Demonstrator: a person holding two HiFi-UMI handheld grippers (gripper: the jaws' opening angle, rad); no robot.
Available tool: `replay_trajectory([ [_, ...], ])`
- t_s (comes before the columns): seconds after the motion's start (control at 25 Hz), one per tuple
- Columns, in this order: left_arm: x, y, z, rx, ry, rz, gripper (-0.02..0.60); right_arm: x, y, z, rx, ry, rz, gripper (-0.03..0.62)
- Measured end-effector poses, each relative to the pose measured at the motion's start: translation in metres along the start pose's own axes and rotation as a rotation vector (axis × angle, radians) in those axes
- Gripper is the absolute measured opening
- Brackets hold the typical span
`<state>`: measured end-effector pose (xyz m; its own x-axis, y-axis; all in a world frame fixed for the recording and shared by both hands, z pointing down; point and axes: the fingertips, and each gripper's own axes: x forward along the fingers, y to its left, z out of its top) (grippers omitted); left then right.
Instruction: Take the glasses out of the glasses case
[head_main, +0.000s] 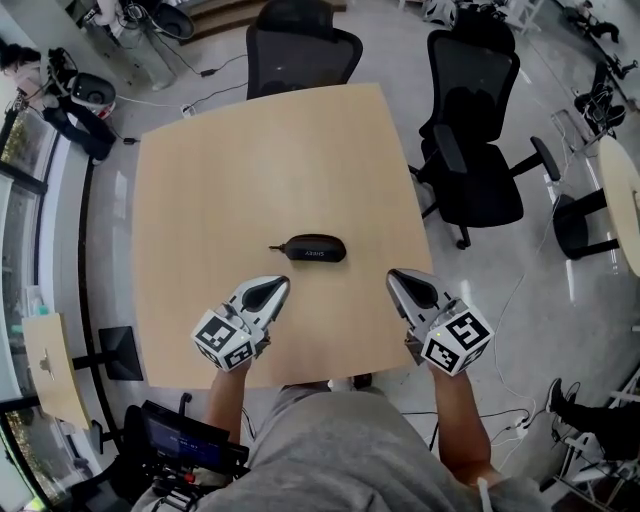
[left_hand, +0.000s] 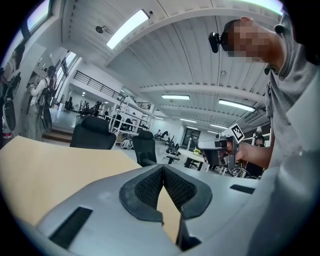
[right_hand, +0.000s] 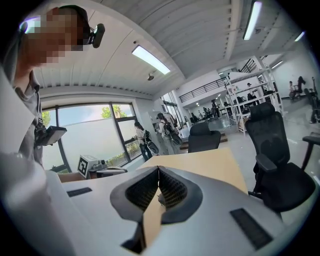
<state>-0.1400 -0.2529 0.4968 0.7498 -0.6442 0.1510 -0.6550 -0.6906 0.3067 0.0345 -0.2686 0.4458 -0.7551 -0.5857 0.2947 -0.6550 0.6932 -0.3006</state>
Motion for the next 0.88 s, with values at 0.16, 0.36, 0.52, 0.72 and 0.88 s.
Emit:
replay_trajectory([
  [0.16, 0.007, 0.011, -0.009, -0.016, 0.018, -0.005, 0.006, 0.004, -0.008, -0.007, 0.027, 0.014, -0.021, 0.008],
  [0.36, 0.015, 0.01, -0.018, -0.028, 0.04, -0.024, 0.006, -0.002, -0.017, -0.018, 0.045, 0.027, -0.051, 0.008],
  [0.52, 0.022, 0.016, -0.027, -0.037, 0.06, -0.033, 0.006, 0.001, -0.022, -0.023, 0.062, 0.032, -0.065, 0.008],
  [0.72, 0.035, 0.027, -0.033, -0.049, 0.068, -0.037, 0.006, 0.008, -0.032, -0.027, 0.069, 0.047, -0.077, 0.008],
  [0.88, 0.041, 0.033, -0.038, -0.057, 0.079, -0.038, 0.006, 0.011, -0.037, -0.03, 0.074, 0.061, -0.083, 0.008],
])
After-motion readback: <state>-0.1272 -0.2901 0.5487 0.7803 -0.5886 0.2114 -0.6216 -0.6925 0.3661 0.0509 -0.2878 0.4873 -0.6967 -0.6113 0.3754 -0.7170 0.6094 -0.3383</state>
